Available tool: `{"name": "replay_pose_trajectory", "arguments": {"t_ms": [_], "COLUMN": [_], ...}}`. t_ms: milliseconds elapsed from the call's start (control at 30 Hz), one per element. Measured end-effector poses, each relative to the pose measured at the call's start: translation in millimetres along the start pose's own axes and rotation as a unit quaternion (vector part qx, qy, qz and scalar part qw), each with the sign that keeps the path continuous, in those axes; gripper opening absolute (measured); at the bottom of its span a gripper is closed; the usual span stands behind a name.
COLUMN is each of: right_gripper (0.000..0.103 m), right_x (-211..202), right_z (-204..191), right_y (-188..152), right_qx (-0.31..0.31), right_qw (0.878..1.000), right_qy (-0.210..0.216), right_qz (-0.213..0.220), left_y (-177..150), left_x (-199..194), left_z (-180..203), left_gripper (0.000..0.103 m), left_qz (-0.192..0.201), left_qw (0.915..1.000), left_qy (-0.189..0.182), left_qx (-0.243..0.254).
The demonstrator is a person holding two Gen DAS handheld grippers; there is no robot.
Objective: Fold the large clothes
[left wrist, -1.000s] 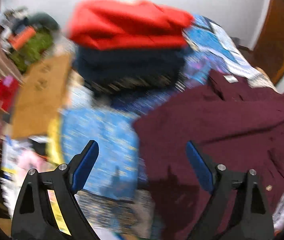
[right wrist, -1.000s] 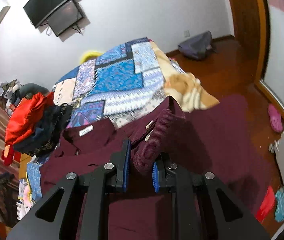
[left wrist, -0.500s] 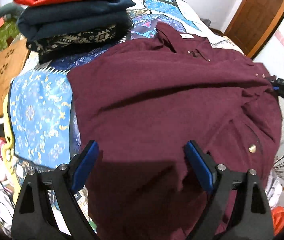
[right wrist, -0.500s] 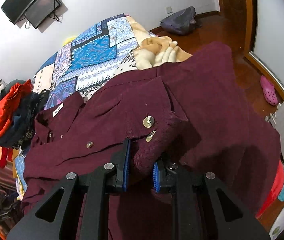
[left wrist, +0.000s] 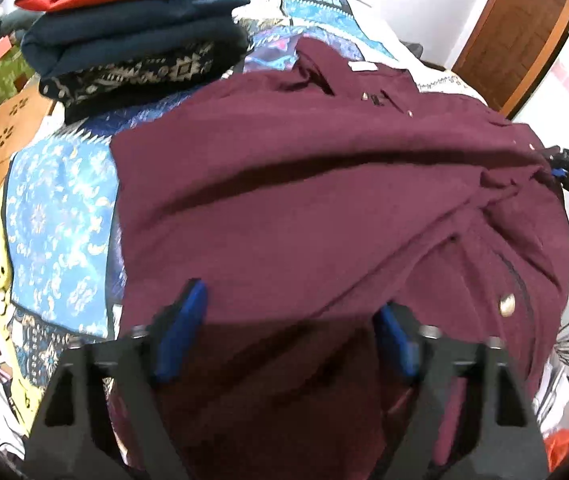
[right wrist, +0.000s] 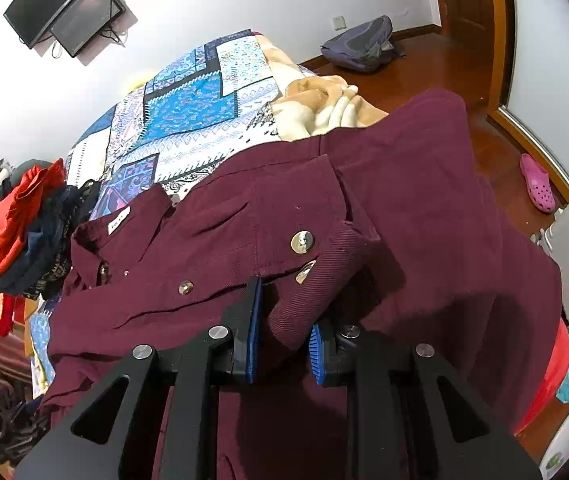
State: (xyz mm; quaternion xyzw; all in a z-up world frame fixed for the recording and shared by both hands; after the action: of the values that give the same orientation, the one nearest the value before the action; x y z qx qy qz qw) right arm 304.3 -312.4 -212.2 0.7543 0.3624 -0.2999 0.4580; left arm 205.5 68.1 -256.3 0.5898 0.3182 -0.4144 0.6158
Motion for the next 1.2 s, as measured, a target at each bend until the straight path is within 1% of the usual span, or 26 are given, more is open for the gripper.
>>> {"name": "replay_pose_trajectory", "arguments": {"t_ms": [67, 100, 167, 233, 267, 300, 333, 367, 400, 533, 600, 633, 667, 767, 833, 900, 967, 1033, 1067, 1100, 1200], "right_gripper": [0.017, 0.017, 0.017, 0.017, 0.017, 0.017, 0.017, 0.017, 0.017, 0.02, 0.02, 0.021, 0.023, 0.03, 0.031, 0.032, 0.034, 0.043, 0.05, 0.053, 0.054], "right_x": [-5.4, -8.6, -19.2, -30.1, -36.6, -41.4, -43.8, -43.3, -39.6, -6.5, 4.1, 2.7, -2.2, -15.8, -26.4, -40.9, -54.9, -69.1, -73.9, -78.6, -86.0], "right_z": [-1.4, -2.9, -7.7, -13.0, -15.4, -17.0, -17.1, -15.7, -14.6, -0.5, 9.0, 12.0, 14.0, 19.5, 21.4, 23.5, 28.0, 39.2, 44.7, 51.6, 76.7], "right_y": [3.2, 5.0, 11.5, 17.6, 20.2, 21.8, 22.4, 21.4, 20.2, 4.8, -3.8, -4.5, -3.3, 5.2, 10.0, 15.4, 20.5, 25.8, 28.3, 31.0, 37.6], "right_qx": [-0.003, -0.004, -0.005, -0.01, -0.014, -0.019, -0.022, -0.025, -0.028, -0.03, -0.028, -0.025, -0.021, -0.006, -0.006, -0.012, -0.011, 0.003, 0.011, 0.019, 0.044], "right_qw": [1.0, 1.0, 0.999, 0.999, 0.998, 0.998, 0.997, 0.997, 0.998, 0.999, 0.999, 0.999, 0.999, 1.0, 1.0, 1.0, 0.999, 0.998, 0.998, 0.997, 0.995], "right_qy": [0.003, 0.007, 0.025, 0.035, 0.033, 0.029, 0.025, 0.018, 0.011, -0.027, -0.036, -0.032, -0.027, -0.015, -0.005, -0.006, -0.008, -0.006, -0.007, -0.011, -0.026], "right_qz": [0.007, 0.012, 0.023, 0.038, 0.05, 0.06, 0.065, 0.066, 0.063, 0.013, -0.005, -0.004, -0.004, -0.006, 0.0, 0.018, 0.038, 0.058, 0.066, 0.076, 0.09], "left_y": [8.4, 11.7, 19.2, 22.9, 24.1, 25.0, 23.9, 21.4, 19.7, 4.5, 0.6, 0.7, 2.4, 13.1, 23.2, 35.5, 49.7, 59.6, 67.0, 74.4, 87.7], "left_x": [-1.4, -4.5, -19.7, -33.5, -44.0, -48.4, -53.4, -54.3, -52.9, -30.0, -21.6, -20.9, -22.5, -35.2, -42.4, -48.4, -53.4, -56.5, -56.4, -55.2, -48.8], "left_z": [1.8, 3.0, 7.8, 10.5, 10.7, 11.1, 11.2, 11.7, 12.9, 17.5, 20.0, 21.4, 23.2, 31.9, 38.2, 45.8, 54.7, 61.6, 67.2, 73.3, 87.1], "left_gripper": [0.024, 0.018, 0.012, 0.01, 0.01, 0.01, 0.01, 0.01, 0.01, 0.013, 0.018, 0.024, 0.032, 0.037, 0.042, 0.044, 0.056, 0.059, 0.059, 0.06, 0.06], "left_qz": [0.008, 0.016, 0.045, 0.066, 0.078, 0.08, 0.081, 0.074, 0.067, 0.015, -0.003, -0.007, -0.006, 0.012, 0.021, 0.035, 0.053, 0.065, 0.07, 0.072, 0.073], "left_qw": [0.9999, 0.9998, 0.9989, 0.9977, 0.9968, 0.9966, 0.9963, 0.9965, 0.9968, 0.9991, 0.9994, 0.9995, 0.9995, 0.9993, 0.9987, 0.998, 0.9964, 0.995, 0.9943, 0.9939, 0.9938], "left_qy": [-0.006, -0.009, 0.001, 0.002, -0.004, -0.01, -0.024, -0.037, -0.04, -0.039, -0.034, -0.03, -0.027, -0.029, -0.041, -0.048, -0.065, -0.074, -0.078, -0.081, -0.079], "left_qx": [-0.004, -0.003, 0.011, 0.017, 0.016, 0.016, 0.014, 0.013, 0.013, 0.012, 0.01, 0.011, 0.012, 0.019, 0.02, 0.02, 0.017, 0.014, 0.017, 0.021, 0.029]}}
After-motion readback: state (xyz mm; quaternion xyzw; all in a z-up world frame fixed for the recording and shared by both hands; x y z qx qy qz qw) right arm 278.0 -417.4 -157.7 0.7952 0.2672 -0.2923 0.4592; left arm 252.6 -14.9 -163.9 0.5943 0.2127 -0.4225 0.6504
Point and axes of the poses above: each gripper's, at about its wrist camera, not at the fingertips, and x roughly the way its jaws point, z to its right, y to its top, the point moved 4 cm from there along x, roughly the way its jaws point, and after that the axes turned 3 degrees about x, right-handed, at the moved point
